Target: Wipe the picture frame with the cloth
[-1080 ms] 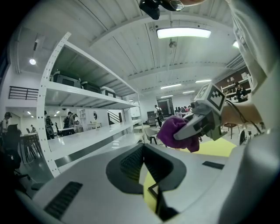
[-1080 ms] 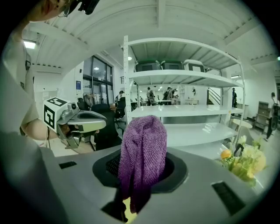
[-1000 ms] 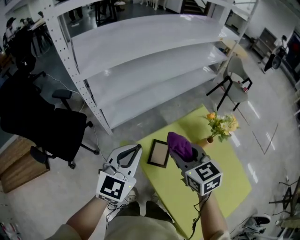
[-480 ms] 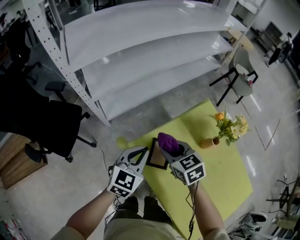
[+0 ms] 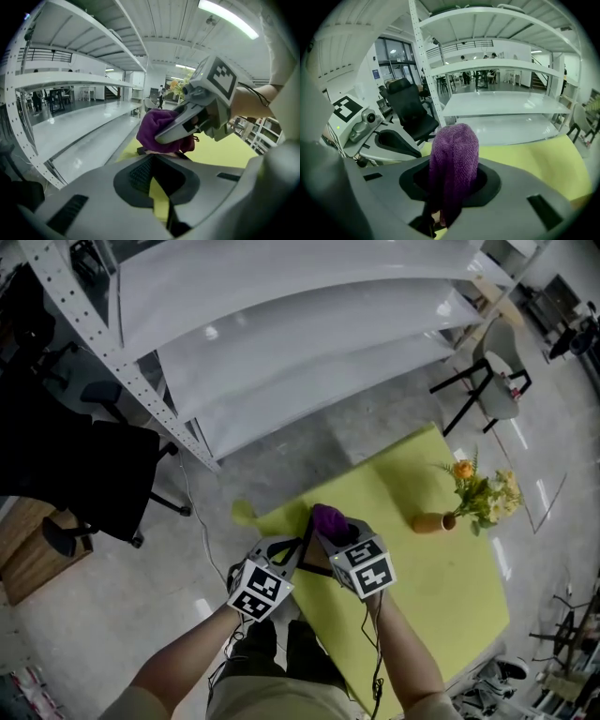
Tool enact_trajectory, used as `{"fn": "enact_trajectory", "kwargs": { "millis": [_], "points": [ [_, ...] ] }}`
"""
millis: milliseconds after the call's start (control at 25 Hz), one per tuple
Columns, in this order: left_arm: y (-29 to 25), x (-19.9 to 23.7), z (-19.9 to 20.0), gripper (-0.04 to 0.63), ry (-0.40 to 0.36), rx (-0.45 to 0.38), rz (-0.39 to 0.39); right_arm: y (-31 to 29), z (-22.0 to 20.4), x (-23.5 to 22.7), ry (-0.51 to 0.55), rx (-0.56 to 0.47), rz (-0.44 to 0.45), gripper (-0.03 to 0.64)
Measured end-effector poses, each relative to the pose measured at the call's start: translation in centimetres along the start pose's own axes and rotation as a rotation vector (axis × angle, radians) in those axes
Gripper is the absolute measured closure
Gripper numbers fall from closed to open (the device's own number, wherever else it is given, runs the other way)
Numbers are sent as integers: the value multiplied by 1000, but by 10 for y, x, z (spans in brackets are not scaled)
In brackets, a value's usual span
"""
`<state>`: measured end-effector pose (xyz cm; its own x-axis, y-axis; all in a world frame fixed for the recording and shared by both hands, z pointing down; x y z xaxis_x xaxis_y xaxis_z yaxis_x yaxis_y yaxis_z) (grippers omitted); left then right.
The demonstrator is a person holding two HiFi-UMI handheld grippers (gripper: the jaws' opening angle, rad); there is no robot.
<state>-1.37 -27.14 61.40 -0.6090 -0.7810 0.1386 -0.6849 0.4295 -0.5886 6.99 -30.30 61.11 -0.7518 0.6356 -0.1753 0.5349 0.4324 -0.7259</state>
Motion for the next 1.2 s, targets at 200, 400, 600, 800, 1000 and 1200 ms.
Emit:
{"fn": "enact_trajectory", "kwargs": {
  "millis": [200,400,600,800,1000,1200],
  "points": [
    [-22,-2,-20,588,6,55,-46,-22,-19,-8,-24,38,-2,499],
    [-37,-6,-33,588,34,95,-58,-37,-30,-5,-1,70,6,499],
    [-40,-7,-36,587,30,94,-45,-40,-40,-9,0,89,-10,500],
    [-41,-7,-37,586,35,107,-26,-34,-50,-20,11,116,-50,500],
    [-41,-8,-38,586,49,109,-25,-20,-62,-30,30,147,-103,502],
    [-43,-9,-37,584,16,123,-14,0,-73,-44,-7,166,-166,500]
  ]
}}
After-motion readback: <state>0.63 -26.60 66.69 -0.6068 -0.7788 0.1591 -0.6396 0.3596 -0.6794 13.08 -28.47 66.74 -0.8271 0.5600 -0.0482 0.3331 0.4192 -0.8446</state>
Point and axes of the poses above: the fingertips, and each gripper's own axes: y backward along the fingers, x to its left, z out of its top, the point moved 4 cm from there along y, backward along the fingers, and after that the axes turned 1 degree about y, right-handed, at the moved point
